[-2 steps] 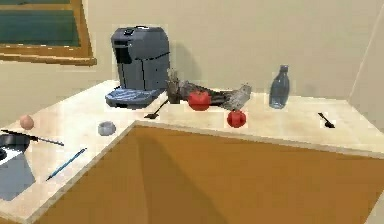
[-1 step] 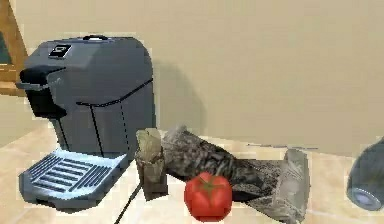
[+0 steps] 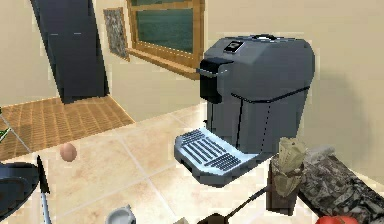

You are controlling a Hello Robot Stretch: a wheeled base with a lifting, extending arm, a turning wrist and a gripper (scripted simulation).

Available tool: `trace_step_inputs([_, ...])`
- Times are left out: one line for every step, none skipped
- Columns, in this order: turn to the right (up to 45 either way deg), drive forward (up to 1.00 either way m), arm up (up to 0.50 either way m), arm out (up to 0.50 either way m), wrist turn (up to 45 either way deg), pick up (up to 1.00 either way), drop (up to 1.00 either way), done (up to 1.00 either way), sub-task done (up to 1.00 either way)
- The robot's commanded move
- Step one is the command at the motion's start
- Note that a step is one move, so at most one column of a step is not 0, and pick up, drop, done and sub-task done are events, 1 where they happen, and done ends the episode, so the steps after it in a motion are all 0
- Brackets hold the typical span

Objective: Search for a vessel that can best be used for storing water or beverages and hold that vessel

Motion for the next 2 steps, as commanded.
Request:
trace_step_inputs([0.0,0.00,0.50,0.00,0.0,0.00,0.00,0.00,0.00])
trace_step_inputs([0.0,0.00,0.38,0.00,0.0,0.00,0.00,0.00,0.00])
